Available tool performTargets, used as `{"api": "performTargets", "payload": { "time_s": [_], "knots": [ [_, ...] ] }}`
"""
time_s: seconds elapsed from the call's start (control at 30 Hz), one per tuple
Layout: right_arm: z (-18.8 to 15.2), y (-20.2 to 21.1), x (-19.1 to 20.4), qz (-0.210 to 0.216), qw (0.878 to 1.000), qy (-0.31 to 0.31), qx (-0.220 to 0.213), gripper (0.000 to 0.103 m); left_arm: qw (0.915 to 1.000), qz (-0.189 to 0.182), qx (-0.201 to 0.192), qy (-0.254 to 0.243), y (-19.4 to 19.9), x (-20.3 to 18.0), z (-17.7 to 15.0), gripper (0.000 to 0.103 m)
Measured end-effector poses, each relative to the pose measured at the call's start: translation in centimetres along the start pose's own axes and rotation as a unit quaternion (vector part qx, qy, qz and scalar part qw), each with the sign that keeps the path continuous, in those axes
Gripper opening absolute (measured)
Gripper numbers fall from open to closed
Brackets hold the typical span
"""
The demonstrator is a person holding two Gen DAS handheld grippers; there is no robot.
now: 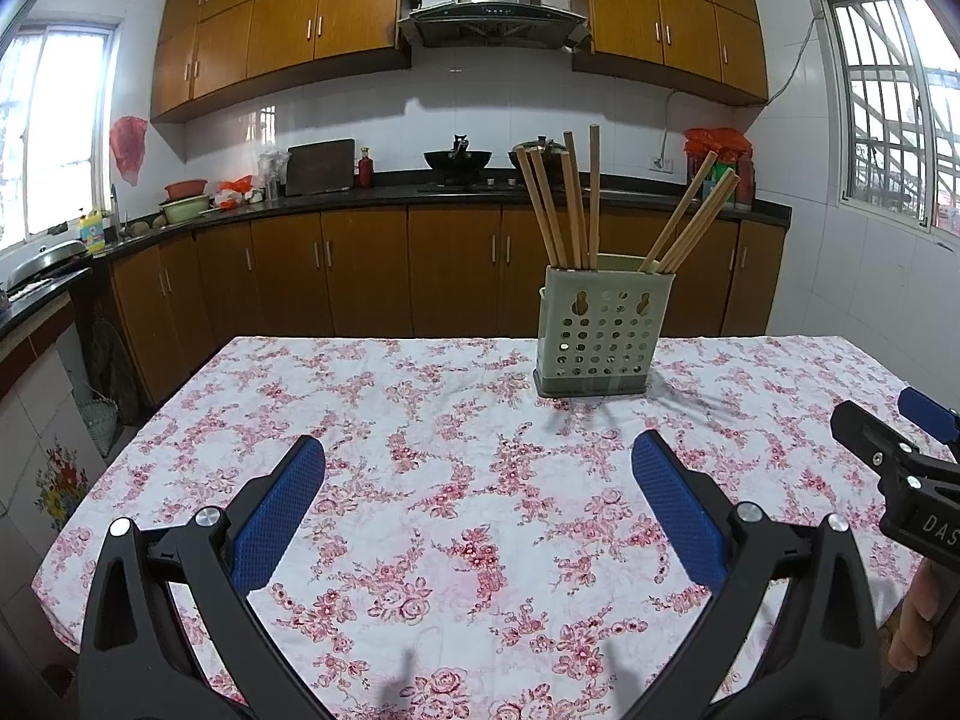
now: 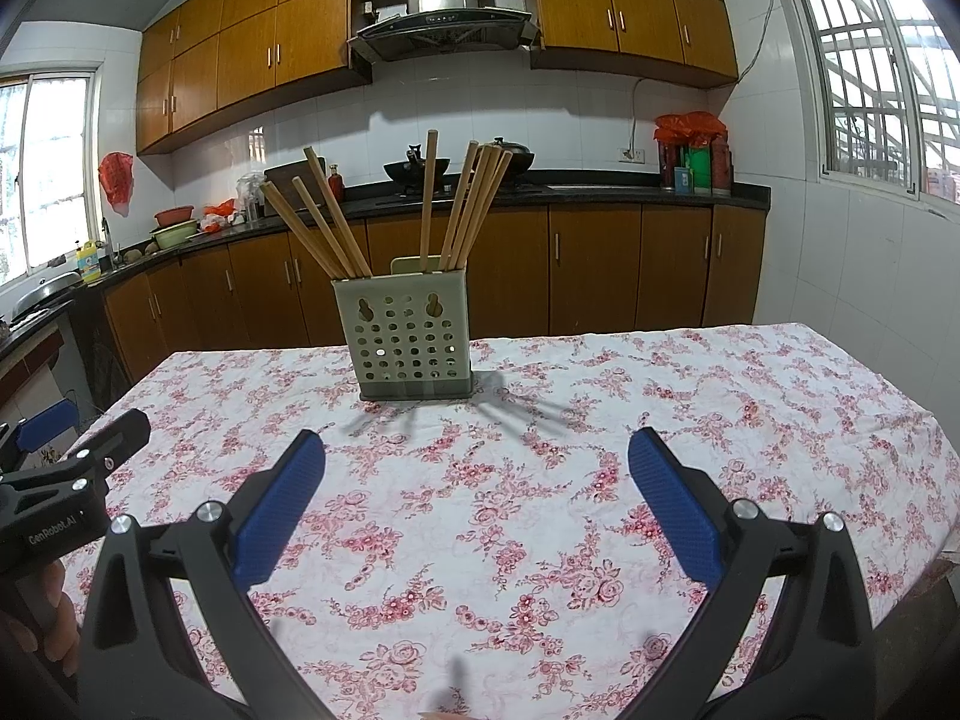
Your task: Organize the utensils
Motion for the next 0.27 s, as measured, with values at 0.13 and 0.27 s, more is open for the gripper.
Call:
{"api": "performTargets", "payload": {
  "time_s": [0.13, 0.27],
  "knots": [
    [0.04, -0.01, 0.0, 0.0, 1.0, 0.0, 0.0, 0.099, 1.0, 0.001, 0.005, 0.005, -0.14, 0.0, 0.08, 0.101],
    [0.06, 0.0, -0.02, 0.0, 1.0, 0.0, 0.0, 0.099, 1.0, 0.001, 0.005, 0.006, -0.14, -0.04, 0.16, 0.101]
  ]
}}
Point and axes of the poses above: each gripper's, at about its wrist camera, not at the fingertips, and y roughly against the way its jaws point, x to its left, z to its top, the point moved 3 cm from there along -y, roughly the way its jaws point, and after that the axes turned 11 degrees about x, right-handed, at the moved point
